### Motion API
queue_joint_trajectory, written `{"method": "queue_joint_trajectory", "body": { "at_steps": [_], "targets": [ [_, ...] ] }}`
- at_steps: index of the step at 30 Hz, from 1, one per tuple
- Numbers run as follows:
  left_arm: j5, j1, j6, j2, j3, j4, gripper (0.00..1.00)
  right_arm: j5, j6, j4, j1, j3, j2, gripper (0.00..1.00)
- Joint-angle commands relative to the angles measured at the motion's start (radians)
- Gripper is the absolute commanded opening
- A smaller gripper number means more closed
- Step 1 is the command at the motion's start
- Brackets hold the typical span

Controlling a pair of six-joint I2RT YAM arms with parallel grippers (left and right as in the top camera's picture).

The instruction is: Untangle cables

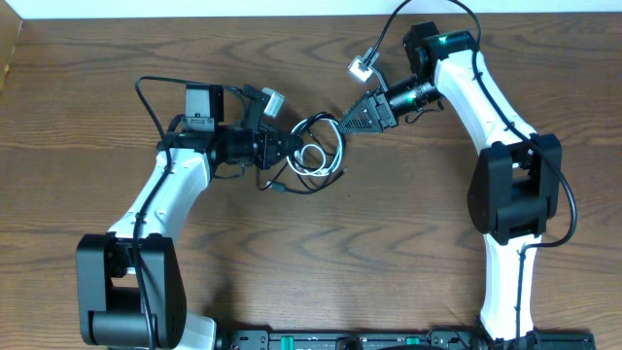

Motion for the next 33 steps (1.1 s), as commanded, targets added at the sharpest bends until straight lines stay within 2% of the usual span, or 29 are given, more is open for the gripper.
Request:
{"method": "queue_joint_trajectory", "body": {
  "at_steps": [1, 6, 9, 15, 19, 23, 25, 33],
  "targets": [
    [0.187, 0.006, -0.035, -0.012, 0.002, 0.027, 0.07, -0.091, -0.087, -0.004, 0.012, 0.01, -0.001, 0.42],
    [0.283, 0.006, -0.08, -0.012, 0.002, 0.089, 0.07, -0.091, -0.113, -0.007, 0.03, 0.009, -0.001, 0.41],
    [0.284, 0.006, -0.124, -0.012, 0.002, 0.13, 0.07, -0.092, -0.116, -0.008, 0.044, 0.007, -0.001, 0.42],
    [0.28, 0.006, -0.13, -0.011, 0.002, 0.135, 0.07, -0.145, -0.16, -0.043, 0.074, 0.006, -0.001, 0.41],
    [0.28, 0.006, -0.133, -0.012, 0.002, 0.135, 0.07, -0.156, -0.166, -0.045, 0.087, 0.006, -0.001, 0.29],
    [0.28, 0.005, -0.165, -0.011, 0.002, 0.135, 0.07, -0.158, -0.168, -0.048, 0.089, 0.006, -0.001, 0.25],
    [0.28, 0.005, -0.167, -0.011, 0.002, 0.135, 0.08, -0.158, -0.168, -0.047, 0.082, 0.006, -0.001, 0.03],
    [0.28, 0.005, -0.167, -0.012, 0.002, 0.134, 0.07, -0.24, -0.168, -0.048, 0.013, 0.006, -0.001, 0.01]
  ]
}}
